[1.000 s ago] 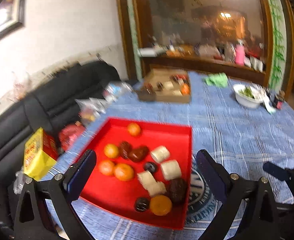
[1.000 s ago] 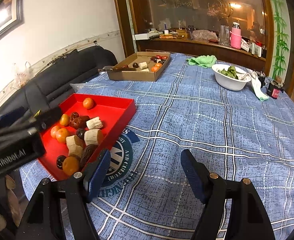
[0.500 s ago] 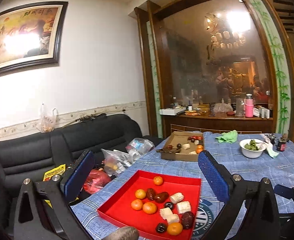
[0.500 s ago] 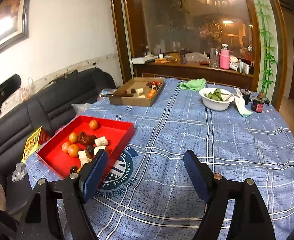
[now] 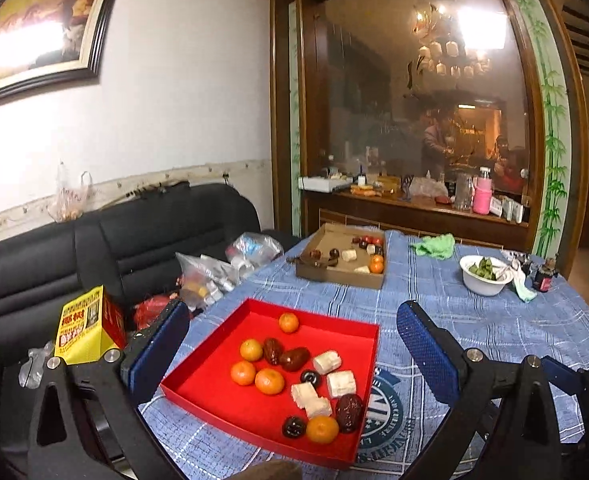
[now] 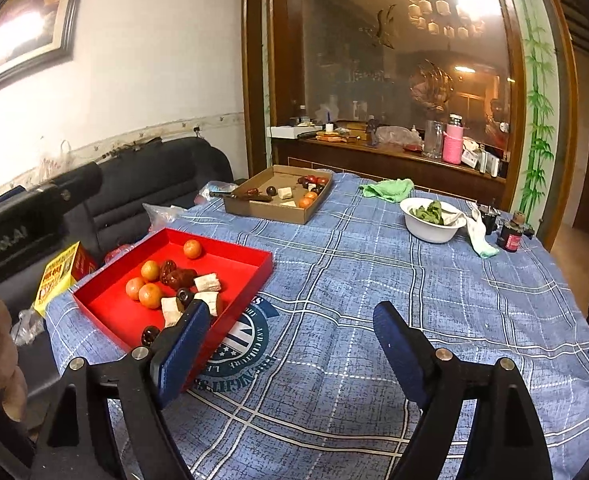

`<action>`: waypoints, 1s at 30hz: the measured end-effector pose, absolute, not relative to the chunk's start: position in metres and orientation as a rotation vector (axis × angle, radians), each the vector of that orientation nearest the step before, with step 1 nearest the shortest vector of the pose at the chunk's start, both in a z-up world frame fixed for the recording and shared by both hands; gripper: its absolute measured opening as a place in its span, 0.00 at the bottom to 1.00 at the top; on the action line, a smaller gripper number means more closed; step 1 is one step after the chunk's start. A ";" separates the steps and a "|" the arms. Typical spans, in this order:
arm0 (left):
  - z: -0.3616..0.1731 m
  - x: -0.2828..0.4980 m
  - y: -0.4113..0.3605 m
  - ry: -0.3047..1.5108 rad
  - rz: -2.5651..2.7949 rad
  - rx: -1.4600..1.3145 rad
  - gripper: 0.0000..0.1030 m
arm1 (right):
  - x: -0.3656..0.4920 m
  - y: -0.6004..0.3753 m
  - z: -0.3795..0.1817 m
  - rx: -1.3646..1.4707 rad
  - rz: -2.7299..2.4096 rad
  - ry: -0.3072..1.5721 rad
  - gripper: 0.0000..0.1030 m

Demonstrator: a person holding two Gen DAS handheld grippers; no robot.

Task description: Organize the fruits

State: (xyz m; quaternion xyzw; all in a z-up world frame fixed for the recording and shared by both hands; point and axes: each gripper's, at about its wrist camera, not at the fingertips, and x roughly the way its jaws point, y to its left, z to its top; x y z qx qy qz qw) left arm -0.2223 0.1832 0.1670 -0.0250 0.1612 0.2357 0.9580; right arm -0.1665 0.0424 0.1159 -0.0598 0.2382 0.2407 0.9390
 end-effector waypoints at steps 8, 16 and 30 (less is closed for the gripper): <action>0.138 -0.206 0.196 0.444 0.491 -0.058 1.00 | -0.163 0.075 0.100 -0.216 0.535 0.538 0.87; 0.113 -0.187 0.212 0.541 0.497 -0.091 1.00 | -0.165 0.095 0.086 -0.285 0.557 0.547 0.87; 0.084 -0.169 0.236 0.651 0.456 -0.198 1.00 | -0.144 0.107 0.063 -0.278 0.538 0.644 0.88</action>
